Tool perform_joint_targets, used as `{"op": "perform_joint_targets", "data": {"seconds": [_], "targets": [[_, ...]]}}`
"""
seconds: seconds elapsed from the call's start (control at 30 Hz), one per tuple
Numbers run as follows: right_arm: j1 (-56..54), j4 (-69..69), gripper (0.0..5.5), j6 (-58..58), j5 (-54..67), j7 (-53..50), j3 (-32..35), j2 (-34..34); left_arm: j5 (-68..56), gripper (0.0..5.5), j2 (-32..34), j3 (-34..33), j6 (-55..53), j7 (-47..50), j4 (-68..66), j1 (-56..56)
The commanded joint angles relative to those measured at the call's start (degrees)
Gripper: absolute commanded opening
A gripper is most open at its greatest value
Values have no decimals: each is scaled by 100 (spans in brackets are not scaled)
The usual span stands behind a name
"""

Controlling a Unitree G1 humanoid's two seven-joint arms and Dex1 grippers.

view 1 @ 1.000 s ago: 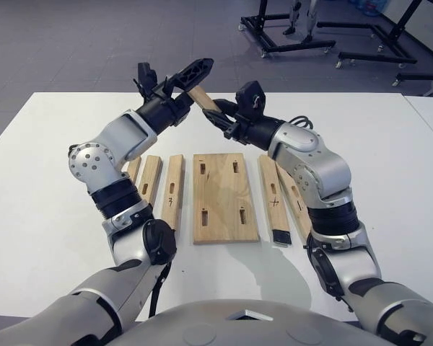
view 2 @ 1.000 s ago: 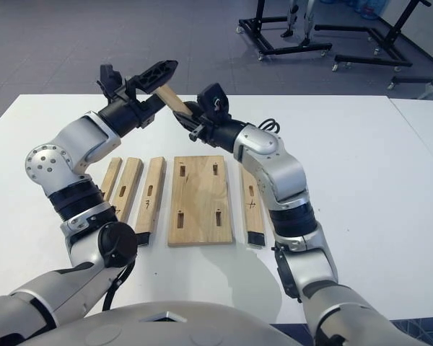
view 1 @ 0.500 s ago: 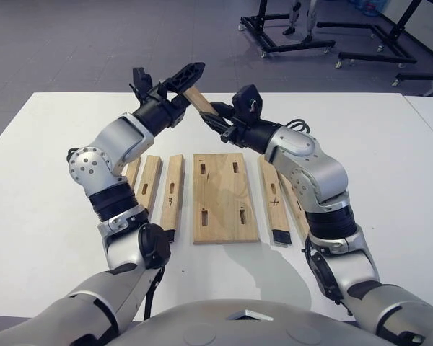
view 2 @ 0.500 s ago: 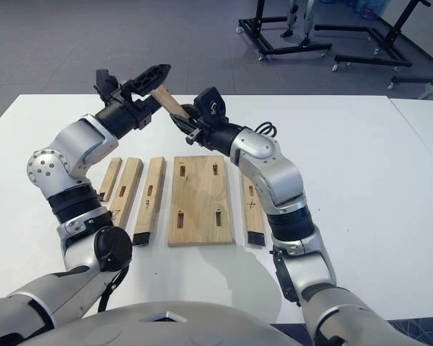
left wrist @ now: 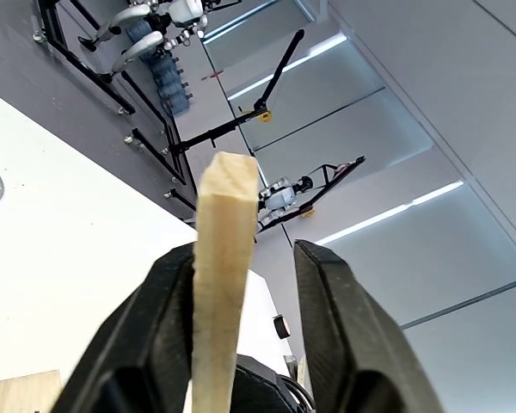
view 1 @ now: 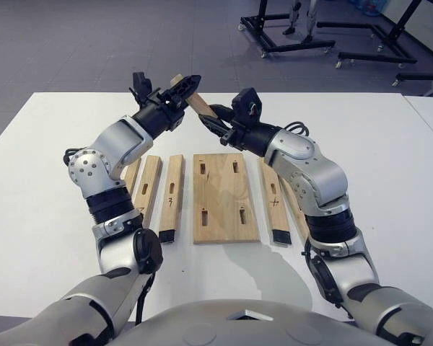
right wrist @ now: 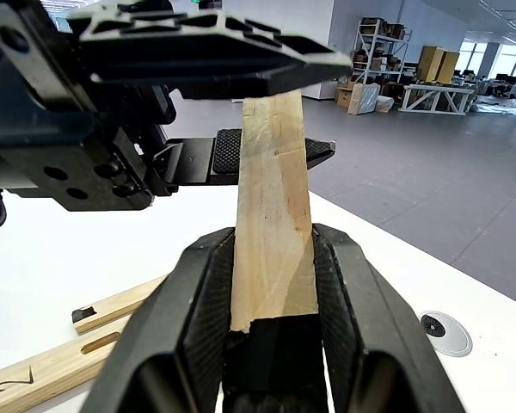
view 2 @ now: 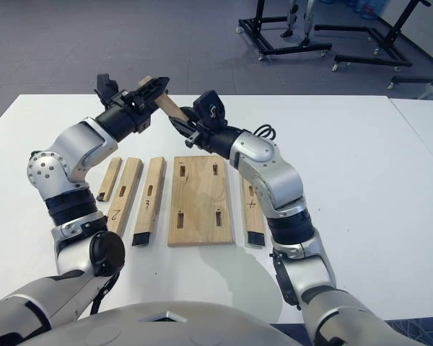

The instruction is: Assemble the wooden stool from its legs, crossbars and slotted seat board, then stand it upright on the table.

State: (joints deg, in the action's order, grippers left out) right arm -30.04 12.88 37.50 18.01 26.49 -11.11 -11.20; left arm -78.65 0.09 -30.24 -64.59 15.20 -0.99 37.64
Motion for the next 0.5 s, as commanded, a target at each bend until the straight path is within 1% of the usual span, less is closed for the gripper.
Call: {"op": "perform_joint_targets", "data": {"seconds": [0.03,0.07,0.2,0.5], "targets": [[38,83,129,125,23,1,-27,24,-159,114,88,176,129,37,-21,-81],[40,88,129,131,22,1,-29,30,-150,95,114,215,145,29,-24,-100],[66,161,129,167,22,11,-55,33,-180,45,183,365,196,30,30,-187],[111,258,129,243,32,65,-66,-42,-284,39,344,588,366,6,68,-343]]}}
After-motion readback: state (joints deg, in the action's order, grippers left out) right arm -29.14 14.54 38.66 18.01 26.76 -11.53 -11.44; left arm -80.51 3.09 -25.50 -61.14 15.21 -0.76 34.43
